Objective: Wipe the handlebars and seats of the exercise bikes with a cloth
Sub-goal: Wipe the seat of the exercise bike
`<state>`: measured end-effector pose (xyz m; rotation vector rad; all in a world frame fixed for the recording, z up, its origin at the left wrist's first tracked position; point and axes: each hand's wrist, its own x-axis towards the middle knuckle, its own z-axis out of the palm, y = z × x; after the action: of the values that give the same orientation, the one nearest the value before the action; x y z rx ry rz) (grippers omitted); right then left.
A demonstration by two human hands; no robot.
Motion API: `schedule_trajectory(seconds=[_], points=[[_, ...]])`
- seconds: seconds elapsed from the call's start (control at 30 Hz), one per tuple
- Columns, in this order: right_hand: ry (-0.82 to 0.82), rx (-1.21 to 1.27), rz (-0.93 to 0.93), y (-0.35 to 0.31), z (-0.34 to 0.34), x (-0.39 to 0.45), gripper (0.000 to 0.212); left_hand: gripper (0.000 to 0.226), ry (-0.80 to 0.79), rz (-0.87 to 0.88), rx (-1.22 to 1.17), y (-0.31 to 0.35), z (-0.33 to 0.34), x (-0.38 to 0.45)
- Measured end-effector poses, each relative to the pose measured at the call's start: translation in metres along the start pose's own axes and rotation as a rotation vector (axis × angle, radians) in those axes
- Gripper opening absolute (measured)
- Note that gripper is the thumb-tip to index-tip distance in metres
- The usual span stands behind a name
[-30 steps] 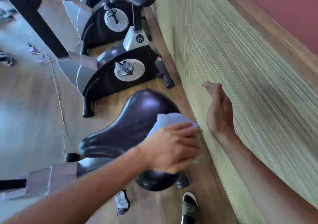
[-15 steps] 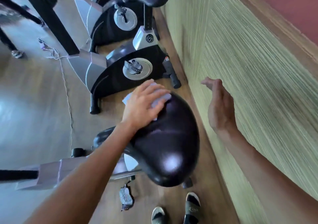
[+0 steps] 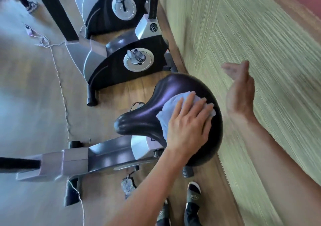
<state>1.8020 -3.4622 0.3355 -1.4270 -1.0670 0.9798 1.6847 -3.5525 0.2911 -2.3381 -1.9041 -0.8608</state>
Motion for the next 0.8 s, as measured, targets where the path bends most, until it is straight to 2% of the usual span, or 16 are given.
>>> schedule_trajectory(seconds=[0.1,0.2,0.27,0.43,0.47,0.53,0.63,0.7,0.73,0.8], points=[[0.122,0.011,-0.007,-0.014,-0.015,-0.007,0.064,0.026,0.135,-0.074,0.087,-0.041,-0.020,-0.023],[0.089,-0.023,0.005,-0.017,-0.011,-0.030,0.065,0.023,0.242,-0.192,0.232,-0.095,-0.045,-0.031],[0.063,-0.042,0.019,-0.014,-0.004,-0.050,0.063,0.021,0.300,-0.276,0.244,-0.119,-0.053,-0.041],[0.018,-0.063,0.032,0.003,0.002,-0.084,0.061,0.021,0.344,-0.494,0.253,-0.114,-0.046,-0.041],[0.010,-0.076,0.036,0.006,0.002,-0.087,0.061,0.021,0.324,-0.472,0.255,-0.102,-0.036,-0.034],[0.003,-0.100,0.048,0.010,0.004,-0.091,0.061,0.029,0.258,-0.308,0.184,-0.067,-0.018,-0.016],[0.017,-0.137,0.032,0.016,0.010,-0.092,0.057,0.038,0.061,0.089,0.027,-0.033,-0.010,-0.021],[0.014,-0.154,0.020,0.021,0.017,-0.094,0.056,0.038,0.002,0.313,-0.016,-0.057,-0.023,-0.049],[0.007,-0.161,0.017,0.023,0.021,-0.096,0.056,0.038,0.023,0.352,0.024,-0.078,-0.033,-0.061],[-0.014,-0.180,0.017,0.028,0.024,-0.100,0.051,0.034,0.143,0.263,0.149,-0.124,-0.048,-0.071]])
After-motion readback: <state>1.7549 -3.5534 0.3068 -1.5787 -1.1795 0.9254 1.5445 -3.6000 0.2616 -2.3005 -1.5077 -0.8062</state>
